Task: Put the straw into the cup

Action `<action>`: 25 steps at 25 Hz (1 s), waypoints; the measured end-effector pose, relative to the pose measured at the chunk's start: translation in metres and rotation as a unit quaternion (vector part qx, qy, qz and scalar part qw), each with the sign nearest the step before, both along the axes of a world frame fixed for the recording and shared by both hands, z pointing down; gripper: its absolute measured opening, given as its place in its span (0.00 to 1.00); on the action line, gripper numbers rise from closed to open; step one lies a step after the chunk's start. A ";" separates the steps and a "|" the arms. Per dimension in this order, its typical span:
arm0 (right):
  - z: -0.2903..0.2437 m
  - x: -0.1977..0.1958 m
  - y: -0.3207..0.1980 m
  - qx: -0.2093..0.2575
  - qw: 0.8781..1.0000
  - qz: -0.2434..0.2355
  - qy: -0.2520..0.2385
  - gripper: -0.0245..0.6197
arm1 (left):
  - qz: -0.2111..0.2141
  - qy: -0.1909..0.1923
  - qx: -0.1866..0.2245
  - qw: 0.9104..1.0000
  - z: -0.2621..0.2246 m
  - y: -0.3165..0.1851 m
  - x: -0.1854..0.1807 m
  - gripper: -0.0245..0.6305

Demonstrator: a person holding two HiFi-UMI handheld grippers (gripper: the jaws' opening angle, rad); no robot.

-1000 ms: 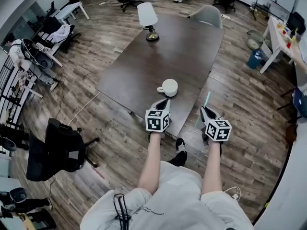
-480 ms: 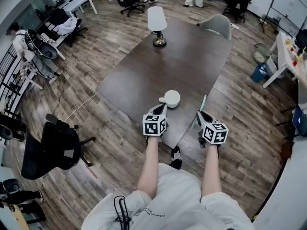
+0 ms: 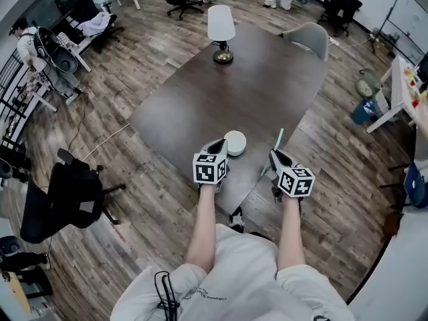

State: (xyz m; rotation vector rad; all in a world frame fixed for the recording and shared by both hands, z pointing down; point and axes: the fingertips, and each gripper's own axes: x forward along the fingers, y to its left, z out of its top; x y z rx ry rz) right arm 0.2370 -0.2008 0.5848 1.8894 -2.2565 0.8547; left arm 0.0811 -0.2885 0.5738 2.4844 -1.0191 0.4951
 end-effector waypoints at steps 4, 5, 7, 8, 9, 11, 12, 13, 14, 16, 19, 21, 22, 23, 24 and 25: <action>0.002 -0.008 -0.024 0.005 1.000 -0.026 -0.005 0.11 | -0.009 -0.010 0.001 1.000 0.004 -0.010 -0.009 0.04; 0.003 -0.012 -0.029 0.006 0.999 -0.032 -0.007 0.11 | -0.011 -0.014 -0.001 1.000 0.005 -0.012 -0.013 0.04; 0.004 -0.016 -0.038 0.007 0.999 -0.044 -0.010 0.11 | -0.011 -0.022 -0.003 1.000 0.006 -0.017 -0.016 0.04; 0.005 -0.018 -0.041 0.006 0.999 -0.050 -0.009 0.11 | -0.010 -0.026 -0.003 1.000 0.007 -0.018 -0.017 0.04; 0.005 -0.020 -0.044 0.005 0.998 -0.055 -0.006 0.11 | -0.010 -0.028 -0.005 1.000 0.007 -0.019 -0.017 0.04; 0.003 -0.021 -0.051 0.007 0.998 -0.062 -0.005 0.11 | -0.009 -0.030 -0.004 1.000 0.005 -0.022 -0.017 0.04; 0.001 -0.021 -0.055 0.010 0.998 -0.063 -0.007 0.11 | -0.007 -0.032 -0.001 0.999 0.003 -0.023 -0.016 0.04; -0.001 -0.020 -0.059 0.014 0.998 -0.064 -0.010 0.11 | -0.003 -0.034 0.001 0.999 0.003 -0.023 -0.015 0.04; -0.002 -0.020 -0.063 0.017 0.998 -0.064 -0.013 0.11 | 0.001 -0.037 0.003 0.999 0.003 -0.023 -0.013 0.04; -0.002 -0.019 -0.069 0.022 0.997 -0.065 -0.017 0.11 | 0.006 -0.040 0.004 0.999 0.005 -0.023 -0.011 0.04; 0.003 -0.022 -0.083 0.017 0.997 -0.077 -0.018 0.11 | 0.000 -0.038 -0.004 0.999 0.010 -0.031 -0.010 0.04; 0.006 -0.022 -0.091 0.012 0.996 -0.081 -0.021 0.11 | -0.005 -0.033 -0.010 0.999 0.013 -0.034 -0.009 0.04; 0.006 -0.021 -0.093 0.012 0.996 -0.083 -0.024 0.11 | -0.007 -0.031 -0.012 0.999 0.015 -0.033 -0.007 0.04; 0.006 -0.019 -0.096 0.013 0.996 -0.084 -0.025 0.11 | -0.008 -0.030 -0.014 0.999 0.017 -0.032 -0.005 0.04; 0.005 -0.016 -0.099 0.016 0.996 -0.086 -0.027 0.11 | -0.009 -0.030 -0.016 0.999 0.019 -0.031 -0.001 0.04; 0.003 -0.014 -0.103 0.020 0.996 -0.087 -0.029 0.11 | -0.009 -0.031 -0.017 0.999 0.021 -0.031 0.002 0.04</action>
